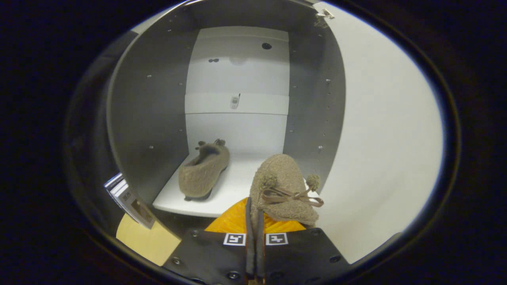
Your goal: Open the shoe cabinet door, grab the shoes and put them into the shoe cabinet, then close the shoe cabinet door.
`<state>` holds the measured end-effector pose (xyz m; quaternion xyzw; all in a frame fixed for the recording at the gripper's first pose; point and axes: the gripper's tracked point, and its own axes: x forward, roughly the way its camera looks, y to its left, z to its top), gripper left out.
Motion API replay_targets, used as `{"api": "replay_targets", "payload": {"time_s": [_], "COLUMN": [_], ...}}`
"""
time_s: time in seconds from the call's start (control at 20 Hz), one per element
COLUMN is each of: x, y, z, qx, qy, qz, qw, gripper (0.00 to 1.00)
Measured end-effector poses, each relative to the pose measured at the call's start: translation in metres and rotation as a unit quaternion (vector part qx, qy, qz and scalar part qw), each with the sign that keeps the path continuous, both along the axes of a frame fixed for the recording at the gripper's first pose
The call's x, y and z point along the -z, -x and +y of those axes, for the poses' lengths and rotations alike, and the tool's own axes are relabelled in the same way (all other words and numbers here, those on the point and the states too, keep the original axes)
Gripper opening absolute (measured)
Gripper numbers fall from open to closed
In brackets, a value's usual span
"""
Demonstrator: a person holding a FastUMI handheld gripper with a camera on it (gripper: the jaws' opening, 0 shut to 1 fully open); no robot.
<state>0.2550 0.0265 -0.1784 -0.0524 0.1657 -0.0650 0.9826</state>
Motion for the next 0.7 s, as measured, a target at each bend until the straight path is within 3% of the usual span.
{"api": "replay_targets", "payload": {"time_s": [0.3,0.7], "x": [0.004,0.035], "y": [-0.105,-0.161], "z": [-0.01,-0.01], "qx": [-0.025,-0.038], "qy": [-0.004,-0.012], "qz": [0.004,0.037], "qw": [1.0,0.999], "gripper": [0.04,0.04]}}
